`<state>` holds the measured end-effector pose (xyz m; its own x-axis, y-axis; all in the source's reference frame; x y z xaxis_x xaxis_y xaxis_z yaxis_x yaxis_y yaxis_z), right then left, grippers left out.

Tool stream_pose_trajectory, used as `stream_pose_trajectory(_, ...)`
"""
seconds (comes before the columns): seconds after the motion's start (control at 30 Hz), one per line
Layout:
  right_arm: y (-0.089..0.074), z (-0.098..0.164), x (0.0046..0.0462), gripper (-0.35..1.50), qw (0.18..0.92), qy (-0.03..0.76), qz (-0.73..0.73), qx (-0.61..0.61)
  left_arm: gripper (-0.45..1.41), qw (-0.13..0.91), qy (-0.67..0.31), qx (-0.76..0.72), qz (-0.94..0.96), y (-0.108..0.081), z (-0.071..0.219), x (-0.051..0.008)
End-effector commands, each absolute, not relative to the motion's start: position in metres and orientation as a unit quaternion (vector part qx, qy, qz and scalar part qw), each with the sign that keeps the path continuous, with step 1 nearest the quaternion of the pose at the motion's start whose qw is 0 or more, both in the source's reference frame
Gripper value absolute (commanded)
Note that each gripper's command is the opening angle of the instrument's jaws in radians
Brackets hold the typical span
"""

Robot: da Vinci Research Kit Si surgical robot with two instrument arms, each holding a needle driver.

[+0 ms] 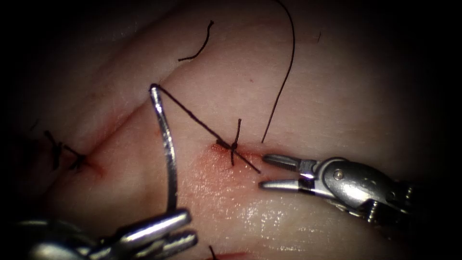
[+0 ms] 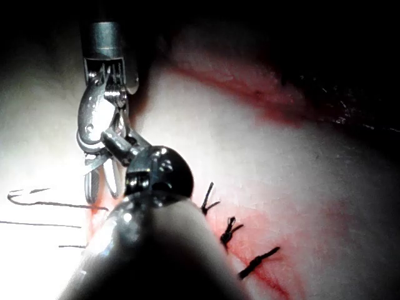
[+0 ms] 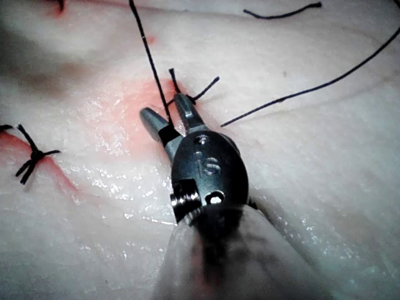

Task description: Wound Closure

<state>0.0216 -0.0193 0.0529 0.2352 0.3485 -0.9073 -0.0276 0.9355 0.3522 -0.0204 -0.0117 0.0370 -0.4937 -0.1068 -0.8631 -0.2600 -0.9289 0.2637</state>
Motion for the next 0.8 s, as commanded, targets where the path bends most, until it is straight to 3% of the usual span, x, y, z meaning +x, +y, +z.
stream_pose_trajectory(0.03, -0.0193, 0.0540, 0.0226, 0.29, 0.777, 0.605, 0.119, 0.131, -0.45, 0.043, 0.183, -0.502, 0.844, -0.0118, 0.0376, -0.0211)
stream_pose_trajectory(0.2, -0.0195, 0.0554, 0.0229, 0.27, 0.782, 0.599, 0.115, 0.128, -0.45, 0.042, 0.183, -0.504, 0.843, -0.0119, 0.0375, -0.0213)
stream_pose_trajectory(0.4, -0.0201, 0.0574, 0.0232, -0.11, 0.797, 0.582, 0.100, 0.127, -0.45, 0.044, 0.180, -0.507, 0.842, -0.0120, 0.0374, -0.0213)
stream_pose_trajectory(0.5, -0.0205, 0.0587, 0.0233, -0.16, 0.814, 0.560, 0.094, 0.120, -0.45, 0.045, 0.178, -0.508, 0.841, -0.0120, 0.0374, -0.0212)
stream_pose_trajectory(0.6, -0.0207, 0.0596, 0.0230, -0.35, 0.822, 0.550, 0.092, 0.115, -0.45, 0.047, 0.177, -0.510, 0.840, -0.0119, 0.0375, -0.0209)
stream_pose_trajectory(0.8, -0.0212, 0.0583, 0.0223, -0.35, 0.824, 0.546, 0.095, 0.118, -0.45, 0.051, 0.181, -0.517, 0.835, -0.0118, 0.0385, -0.0200)
